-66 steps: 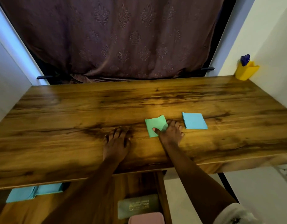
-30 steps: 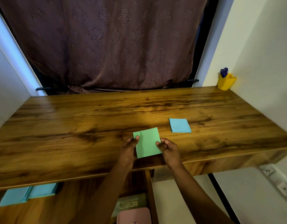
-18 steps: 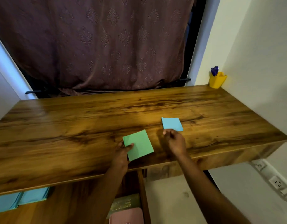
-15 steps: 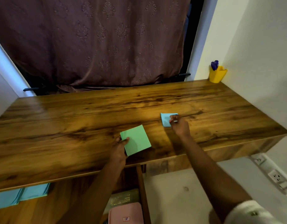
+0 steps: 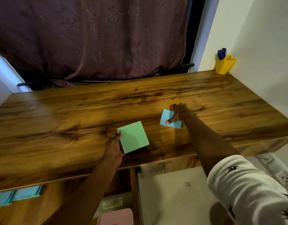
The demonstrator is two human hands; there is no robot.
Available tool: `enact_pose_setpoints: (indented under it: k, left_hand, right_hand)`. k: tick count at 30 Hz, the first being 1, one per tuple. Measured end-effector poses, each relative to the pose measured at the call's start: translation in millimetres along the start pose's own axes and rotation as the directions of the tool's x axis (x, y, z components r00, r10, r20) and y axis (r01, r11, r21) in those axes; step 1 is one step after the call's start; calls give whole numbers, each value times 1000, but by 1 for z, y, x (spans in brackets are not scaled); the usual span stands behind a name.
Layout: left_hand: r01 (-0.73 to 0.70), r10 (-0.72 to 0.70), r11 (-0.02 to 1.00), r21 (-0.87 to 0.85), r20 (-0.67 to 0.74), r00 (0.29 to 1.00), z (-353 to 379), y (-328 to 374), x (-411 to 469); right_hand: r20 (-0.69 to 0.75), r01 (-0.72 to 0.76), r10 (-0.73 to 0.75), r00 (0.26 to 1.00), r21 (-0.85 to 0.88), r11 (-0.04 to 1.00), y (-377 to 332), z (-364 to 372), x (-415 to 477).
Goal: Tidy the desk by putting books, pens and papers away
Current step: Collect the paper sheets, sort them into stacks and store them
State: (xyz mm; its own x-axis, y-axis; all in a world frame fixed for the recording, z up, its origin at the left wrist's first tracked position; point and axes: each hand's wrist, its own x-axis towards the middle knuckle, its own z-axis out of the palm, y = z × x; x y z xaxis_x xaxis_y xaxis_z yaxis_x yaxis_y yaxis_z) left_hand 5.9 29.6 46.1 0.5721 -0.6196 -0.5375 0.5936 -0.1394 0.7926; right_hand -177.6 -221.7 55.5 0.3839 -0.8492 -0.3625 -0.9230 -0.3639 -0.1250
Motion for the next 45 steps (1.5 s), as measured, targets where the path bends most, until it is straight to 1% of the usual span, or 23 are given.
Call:
enact_pose_setpoints:
  k: [1,2,3,4,5,6,7,9,10,12,13,14,15,17,22,26,28,32,35,39,42,45]
  left_hand:
    - [5,-5,1000,-5,-2,1000,1,0,-1]
    - [9,-9,1000,-13,-5,1000,0,-1,-1]
    - [14,-14,1000,-24,-5,1000,0,-1,-2]
    - [20,-20,999,-35,-4,1000,-1,-2,-3]
    - [24,-24,999,-46,0,1000,-1,-3,-5]
    - [32,-31,998,-60,7,999,-2,-3,-6]
    - [42,-41,996,-73,14,999,-3,-3,-8]
    - [62,-60,994,-94,31,998,-4,-4,-13]
    - [76,-73,992,-98,42,996,-3,-4,-17]
    - [109,-103,989,-97,62,993,-4,-4,-24]
    - [120,-113,988,-97,74,991,-5,-4,-28]
    - [125,-116,987,-98,92,989,-6,-3,-31]
    - [125,-113,987,-97,114,987,-7,-3,-34]
    - [119,-103,989,-92,156,982,-10,0,-40]
    - [95,-72,991,-92,226,971,-20,4,-55]
    - [45,-29,997,-69,226,974,-28,8,-64]
    - [5,7,999,-52,214,977,-31,9,-67]
    - [-63,69,997,-38,185,980,-39,8,-67]
    - [-56,65,997,-55,169,983,-41,9,-68]
    - [-51,62,996,-80,145,987,-45,9,-68]
    - [-63,71,996,-64,136,988,-48,8,-64]
    - [-97,101,995,-31,154,983,-49,9,-62]
  right_hand:
    - [-25,-22,23,999,29,999,1,1,-2]
    - [-80,-40,47,996,76,996,0,3,-7]
    - [-165,-49,73,984,141,989,0,6,-15]
    - [-259,-45,105,960,230,972,-1,10,-24]
    - [-334,-30,156,930,355,935,-3,15,-37]
    - [-390,3,213,896,485,875,-4,22,-50]
    - [-414,40,267,870,601,799,-6,30,-63]
    - [-394,109,360,846,789,605,-14,42,-92]
    - [-369,156,387,845,862,482,-20,46,-108]
    - [-323,244,398,859,940,237,-38,48,-140]
    - [-310,270,387,868,950,157,-48,48,-154]
    - [-303,283,364,881,953,110,-58,48,-166]
    - [-298,286,333,894,954,87,-67,51,-173]
    - [-311,292,302,901,950,106,-86,56,-182]
    - [-373,308,300,878,920,243,-115,78,-187]
    - [-426,325,308,851,887,328,-133,84,-192]
    - [-446,334,312,839,875,351,-141,86,-194]
    - [-444,335,311,840,877,346,-152,91,-196]
    - [-440,331,313,841,878,345,-157,95,-196]
    - [-463,342,251,850,847,406,-157,96,-196]
    - [-401,312,217,890,882,353,-152,94,-190]
    - [-271,234,120,955,937,258,-146,91,-183]
